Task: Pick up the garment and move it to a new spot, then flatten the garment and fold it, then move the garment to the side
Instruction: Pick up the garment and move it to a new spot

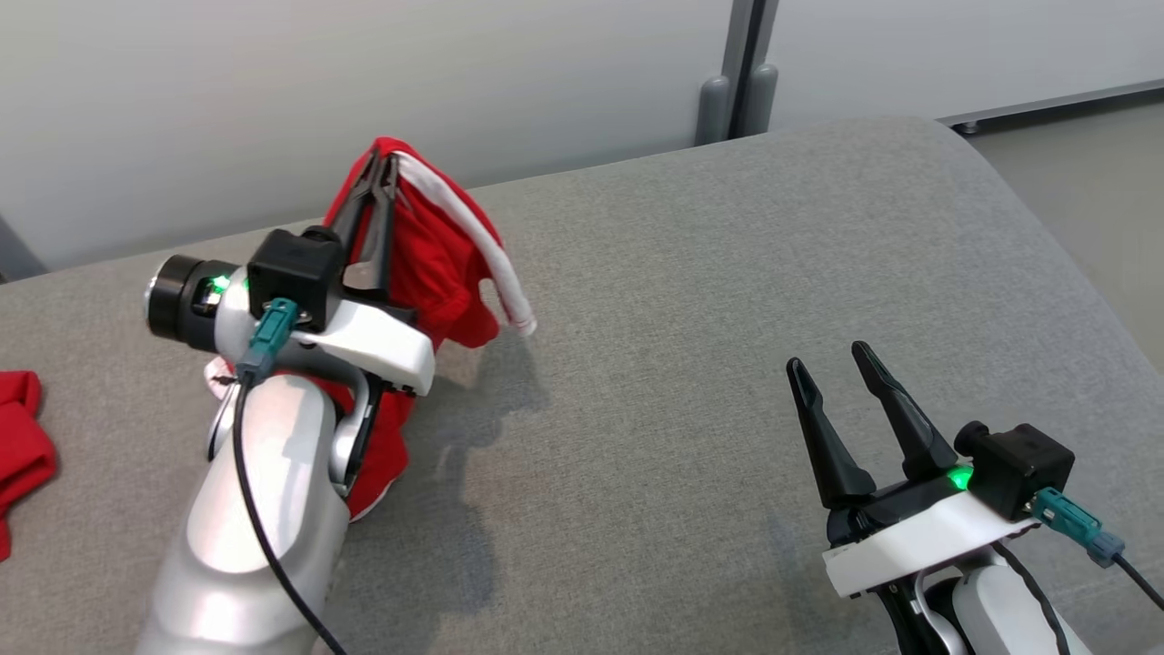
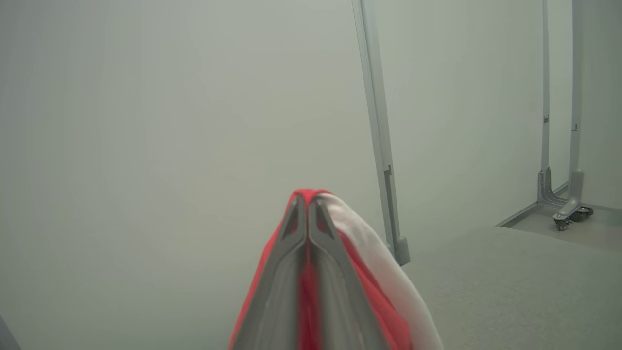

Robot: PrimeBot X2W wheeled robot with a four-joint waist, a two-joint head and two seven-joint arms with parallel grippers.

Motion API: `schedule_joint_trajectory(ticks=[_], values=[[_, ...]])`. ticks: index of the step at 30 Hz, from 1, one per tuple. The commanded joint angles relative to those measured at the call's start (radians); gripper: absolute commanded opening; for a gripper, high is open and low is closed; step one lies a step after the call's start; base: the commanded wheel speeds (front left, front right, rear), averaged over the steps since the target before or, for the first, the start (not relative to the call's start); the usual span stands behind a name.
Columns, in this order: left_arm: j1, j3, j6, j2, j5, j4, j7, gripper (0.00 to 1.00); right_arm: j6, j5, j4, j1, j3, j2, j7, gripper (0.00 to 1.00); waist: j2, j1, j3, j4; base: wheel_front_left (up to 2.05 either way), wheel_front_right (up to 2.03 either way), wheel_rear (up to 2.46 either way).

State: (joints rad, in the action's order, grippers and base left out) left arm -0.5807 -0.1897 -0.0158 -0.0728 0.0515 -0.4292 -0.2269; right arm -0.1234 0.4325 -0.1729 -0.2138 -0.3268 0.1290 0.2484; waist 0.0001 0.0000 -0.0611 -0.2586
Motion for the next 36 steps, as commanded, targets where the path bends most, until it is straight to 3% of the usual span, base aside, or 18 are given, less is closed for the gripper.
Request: schedule_joint_trajectory(ticks=[1,19,27,29,30,36], values=[[-0.056,0.024,0.009,-0.021,-0.003,0.020,-0.009,0.00,-0.007,0.005,0.026,-0.012,-0.014,-0.002,0.013,1.00,-0.0001,0.0000,0.001,-0.007,0.00,0.00,0.00],[-0.068,-0.194,0.078,0.022,0.100,-0.317,-0.004,0.00,-0.007,0.009,0.027,-0.037,-0.029,-0.017,0.013,1.00,-0.0001,0.0000,-0.064,-0.044,0.00,0.00,0.00],[-0.111,-0.317,0.059,0.022,0.195,-0.406,-0.027,0.00,-0.007,0.013,0.019,-0.051,-0.040,-0.025,0.013,1.00,-0.0001,0.0000,-0.093,-0.057,0.00,0.00,0.00],[-0.121,-0.339,0.049,0.022,0.214,-0.411,-0.031,0.31,-0.007,0.014,0.018,-0.053,-0.041,-0.027,0.013,1.00,-0.0001,0.0000,-0.097,-0.058,0.00,0.00,0.00],[-0.130,-0.356,0.036,0.022,0.229,-0.407,-0.033,1.00,-0.007,0.015,0.016,-0.053,-0.041,-0.028,0.013,1.00,-0.0001,0.0000,-0.101,-0.056,0.00,0.00,0.00],[-0.134,-0.369,0.000,0.022,0.252,-0.326,-0.034,1.00,-0.007,0.014,0.014,-0.052,-0.033,-0.029,0.013,1.00,-0.0001,0.0000,-0.101,-0.037,0.00,0.00,0.00]])
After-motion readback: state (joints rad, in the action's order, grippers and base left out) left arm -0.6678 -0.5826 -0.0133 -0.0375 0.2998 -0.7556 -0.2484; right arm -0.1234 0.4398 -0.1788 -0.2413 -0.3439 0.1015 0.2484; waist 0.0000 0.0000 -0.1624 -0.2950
